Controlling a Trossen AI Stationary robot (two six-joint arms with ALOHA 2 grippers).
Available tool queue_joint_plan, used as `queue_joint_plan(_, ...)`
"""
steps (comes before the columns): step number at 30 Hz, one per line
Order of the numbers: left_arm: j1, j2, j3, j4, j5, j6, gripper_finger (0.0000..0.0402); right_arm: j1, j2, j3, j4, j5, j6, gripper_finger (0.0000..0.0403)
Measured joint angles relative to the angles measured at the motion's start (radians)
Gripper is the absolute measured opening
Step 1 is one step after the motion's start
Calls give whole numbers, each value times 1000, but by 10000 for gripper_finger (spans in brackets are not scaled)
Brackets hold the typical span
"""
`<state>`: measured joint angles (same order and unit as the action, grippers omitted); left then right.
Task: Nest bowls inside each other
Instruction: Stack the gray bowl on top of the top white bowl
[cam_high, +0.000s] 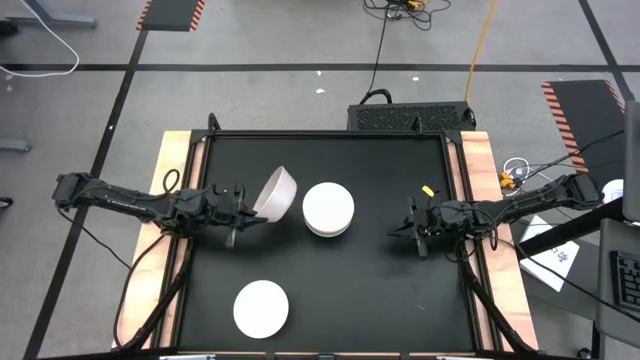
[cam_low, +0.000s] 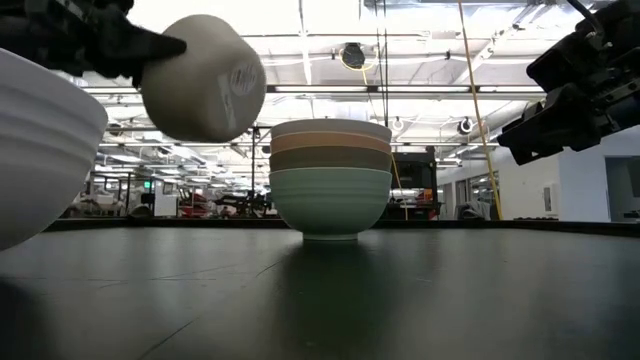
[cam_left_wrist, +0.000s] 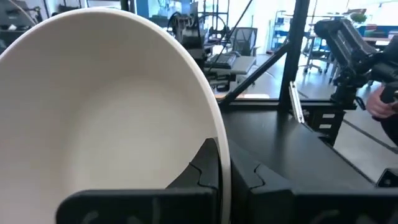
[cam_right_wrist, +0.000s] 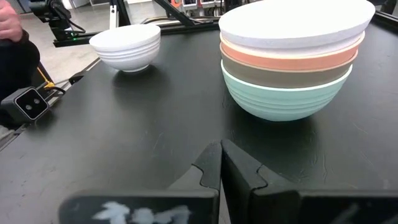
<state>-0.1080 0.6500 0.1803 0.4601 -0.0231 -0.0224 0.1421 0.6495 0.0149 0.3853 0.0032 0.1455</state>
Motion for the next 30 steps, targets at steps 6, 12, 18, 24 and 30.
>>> queue_joint_plan(6, 1, 83, 80, -34, 14, 32, 3, 0, 0, 0, 7, 0, 0, 0)
queue_joint_plan(12, 1, 225, 232, -114, 24, 60, 3, 0, 0, 0, 7, 0, 0, 0)
queue_joint_plan(18, 25, 400, 478, -325, 24, 70, 3, 0, 0, 0, 7, 0, 0, 0)
queue_joint_plan(24, 101, 592, 745, -574, 32, 88, 3, 0, 0, 0, 6, -1, 4, 0)
queue_joint_plan(30, 130, 770, 953, -748, 79, 98, 3, 9, 2, 0, 5, -3, 10, 0)
